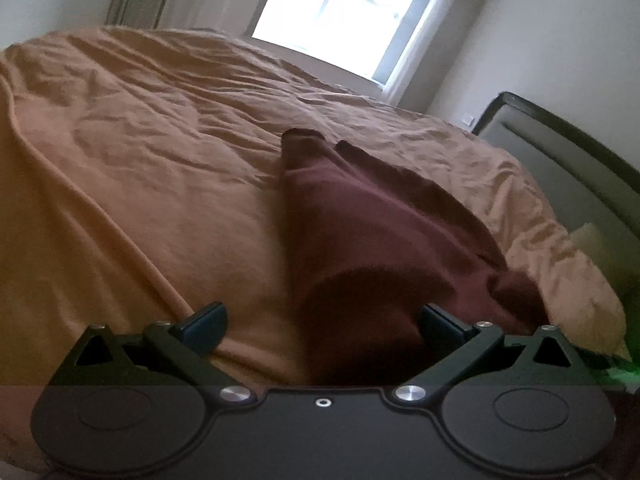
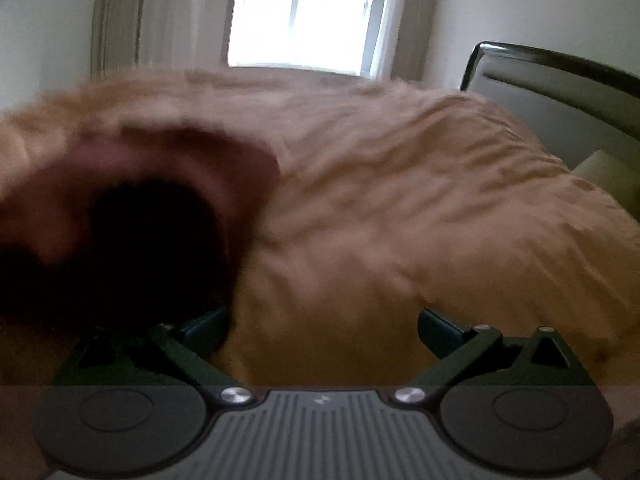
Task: Fold small clothes
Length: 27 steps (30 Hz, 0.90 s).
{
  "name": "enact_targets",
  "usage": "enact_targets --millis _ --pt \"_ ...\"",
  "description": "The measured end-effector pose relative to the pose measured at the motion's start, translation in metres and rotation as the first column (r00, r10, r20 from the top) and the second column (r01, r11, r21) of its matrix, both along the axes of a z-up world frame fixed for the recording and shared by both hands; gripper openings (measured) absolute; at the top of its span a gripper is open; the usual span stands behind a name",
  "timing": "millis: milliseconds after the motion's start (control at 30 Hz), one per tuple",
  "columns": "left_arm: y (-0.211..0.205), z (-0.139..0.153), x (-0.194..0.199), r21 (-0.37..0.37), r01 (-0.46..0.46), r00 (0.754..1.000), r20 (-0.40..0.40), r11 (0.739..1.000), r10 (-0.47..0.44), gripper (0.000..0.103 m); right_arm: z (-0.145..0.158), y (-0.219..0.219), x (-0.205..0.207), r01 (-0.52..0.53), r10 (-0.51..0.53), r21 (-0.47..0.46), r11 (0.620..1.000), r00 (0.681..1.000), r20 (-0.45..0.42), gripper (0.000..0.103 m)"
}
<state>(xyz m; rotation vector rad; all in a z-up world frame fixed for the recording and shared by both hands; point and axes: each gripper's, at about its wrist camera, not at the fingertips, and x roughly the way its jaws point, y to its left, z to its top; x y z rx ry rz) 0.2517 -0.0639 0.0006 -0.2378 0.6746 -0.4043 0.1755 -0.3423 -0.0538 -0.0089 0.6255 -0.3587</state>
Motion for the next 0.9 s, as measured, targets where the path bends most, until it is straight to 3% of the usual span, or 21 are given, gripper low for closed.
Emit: enact_targets --millis 200,300,467,600,733,833,900 --pt "-0.004 -0.006 -0.006 0.045 0.022 0.998 0.052 0.999 -0.024 0.102 0.004 -0.007 -0.008 0.005 -0.006 0.026 1.000 1.000 0.026 0.103" --pt "-0.004 -0.008 -0.007 0.041 0.022 0.998 0.064 0.999 -0.024 0.102 0.020 -0.009 -0.012 0.052 -0.053 0.008 0.999 0.992 0.116 0.103" --pt "-0.006 -0.010 -0.008 0.052 0.020 0.997 0.077 0.998 -0.024 0.102 0.048 -0.019 0.001 0.064 -0.085 0.091 0.994 0.966 0.243 0.103" --pt "-0.008 -0.010 -0.009 0.061 0.022 0.996 0.083 0.998 -0.027 0.102 0.060 -0.012 0.023 -0.017 -0.019 0.148 0.989 0.970 0.241 0.103" --pt "-0.008 -0.010 -0.009 0.061 0.023 0.996 0.084 0.998 -0.028 0.102 0.052 0.010 0.034 -0.109 0.074 0.177 0.978 0.978 0.193 0.103" --pt "-0.007 -0.010 -0.009 0.061 0.025 0.996 0.085 0.998 -0.030 0.102 0.032 0.020 0.033 -0.095 0.080 0.139 0.986 0.990 0.112 0.103" --pt "-0.008 -0.011 -0.010 0.068 0.029 0.996 0.088 0.997 -0.035 0.102 0.020 0.016 0.024 -0.075 0.058 0.163 0.984 0.993 0.105 0.103"
